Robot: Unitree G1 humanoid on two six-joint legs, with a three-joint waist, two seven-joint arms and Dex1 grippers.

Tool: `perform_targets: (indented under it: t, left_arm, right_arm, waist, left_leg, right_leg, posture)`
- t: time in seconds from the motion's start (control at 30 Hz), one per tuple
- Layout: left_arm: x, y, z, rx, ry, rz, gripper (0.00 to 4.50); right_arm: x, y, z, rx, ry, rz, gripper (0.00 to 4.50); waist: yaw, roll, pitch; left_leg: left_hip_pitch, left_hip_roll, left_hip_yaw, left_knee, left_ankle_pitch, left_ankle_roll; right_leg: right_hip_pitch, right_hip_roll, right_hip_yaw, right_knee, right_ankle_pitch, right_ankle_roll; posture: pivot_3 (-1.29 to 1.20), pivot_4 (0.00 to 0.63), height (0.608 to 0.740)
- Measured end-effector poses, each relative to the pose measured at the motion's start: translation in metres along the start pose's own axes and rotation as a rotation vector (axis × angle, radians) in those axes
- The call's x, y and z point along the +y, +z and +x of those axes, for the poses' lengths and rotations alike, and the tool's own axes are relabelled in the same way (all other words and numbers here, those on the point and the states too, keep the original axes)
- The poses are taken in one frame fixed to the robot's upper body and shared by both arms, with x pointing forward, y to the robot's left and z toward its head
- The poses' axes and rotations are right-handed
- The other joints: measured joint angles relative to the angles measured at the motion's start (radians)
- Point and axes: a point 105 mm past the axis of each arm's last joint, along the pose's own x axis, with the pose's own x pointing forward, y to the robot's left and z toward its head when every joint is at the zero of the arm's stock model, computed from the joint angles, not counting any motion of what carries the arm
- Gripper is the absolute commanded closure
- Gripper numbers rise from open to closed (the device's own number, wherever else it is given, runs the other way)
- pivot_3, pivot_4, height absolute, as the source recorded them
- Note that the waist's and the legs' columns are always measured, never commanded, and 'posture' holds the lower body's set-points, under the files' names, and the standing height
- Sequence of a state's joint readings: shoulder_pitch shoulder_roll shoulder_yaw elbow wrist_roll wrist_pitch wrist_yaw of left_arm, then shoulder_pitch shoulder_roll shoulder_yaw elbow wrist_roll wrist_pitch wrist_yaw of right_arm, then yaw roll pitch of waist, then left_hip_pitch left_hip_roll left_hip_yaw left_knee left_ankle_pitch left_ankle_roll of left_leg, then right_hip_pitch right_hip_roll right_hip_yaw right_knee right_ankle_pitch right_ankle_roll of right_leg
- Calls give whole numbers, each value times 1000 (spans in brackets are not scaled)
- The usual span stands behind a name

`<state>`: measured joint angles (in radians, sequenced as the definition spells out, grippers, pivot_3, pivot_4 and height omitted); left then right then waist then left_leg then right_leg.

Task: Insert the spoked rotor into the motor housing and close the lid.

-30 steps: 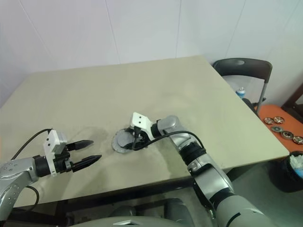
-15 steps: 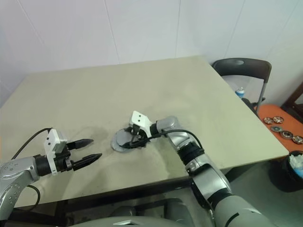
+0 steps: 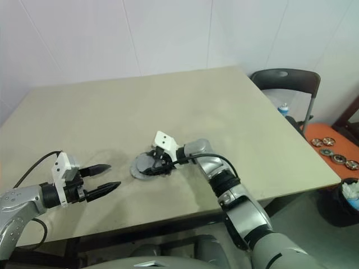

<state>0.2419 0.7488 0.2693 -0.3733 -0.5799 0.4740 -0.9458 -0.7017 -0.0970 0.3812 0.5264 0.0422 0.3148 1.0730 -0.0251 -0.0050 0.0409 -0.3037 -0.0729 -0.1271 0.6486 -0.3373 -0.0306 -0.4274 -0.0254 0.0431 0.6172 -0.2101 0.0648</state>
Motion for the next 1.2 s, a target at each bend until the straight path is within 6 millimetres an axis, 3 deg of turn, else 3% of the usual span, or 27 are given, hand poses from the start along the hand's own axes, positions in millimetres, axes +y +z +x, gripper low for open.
perform_targets:
  t: [0.27, 0.67, 0.83, 1.03, 1.2]
  left_arm:
    - [0, 0, 0, 0, 2, -1, 470]
    - [1, 0, 0, -4, 9, -4, 470]
    - [1, 0, 0, -4, 10, -5, 470]
    - [15, 3, -17, 21, 51, 19, 470]
    - [13, -2, -23, 49, 28, 9, 470]
  right_arm:
    - [-2, 5, -2, -57, -3, 89, 1255]
    - [-5, 11, -1, -69, -37, 21, 1255]
    - [-1, 0, 0, -31, -34, 0, 1255]
    - [-1, -2, 0, -28, -34, -27, 1255]
    - [-2, -1, 0, -32, -37, -35, 1255]
  waist:
    - [2, 0, 0]
    - [5, 0, 0]
    - [4, 0, 0]
    - [4, 0, 0]
    - [4, 0, 0]
  left_leg:
    - [-1, 0, 0, -1, 0, 0]
    - [-1, 0, 0, -1, 0, 0]
    - [-1, 0, 0, -1, 0, 0]
    - [-1, 0, 0, -1, 0, 0]
    - [-1, 0, 0, -1, 0, 0]
  right_leg:
    - [-1, 0, 0, -2, 0, 0]
    - [-1, 0, 0, -1, 0, 0]
    - [-1, 0, 0, -1, 0, 0]
    - [-1, 0, 0, -1, 0, 0]
    - [0, 0, 0, -2, 0, 0]
  posture:
    - [0, 0, 740]
    - [0, 0, 740]
    - [0, 0, 740]
    - [0, 0, 740]
    - [0, 0, 740]
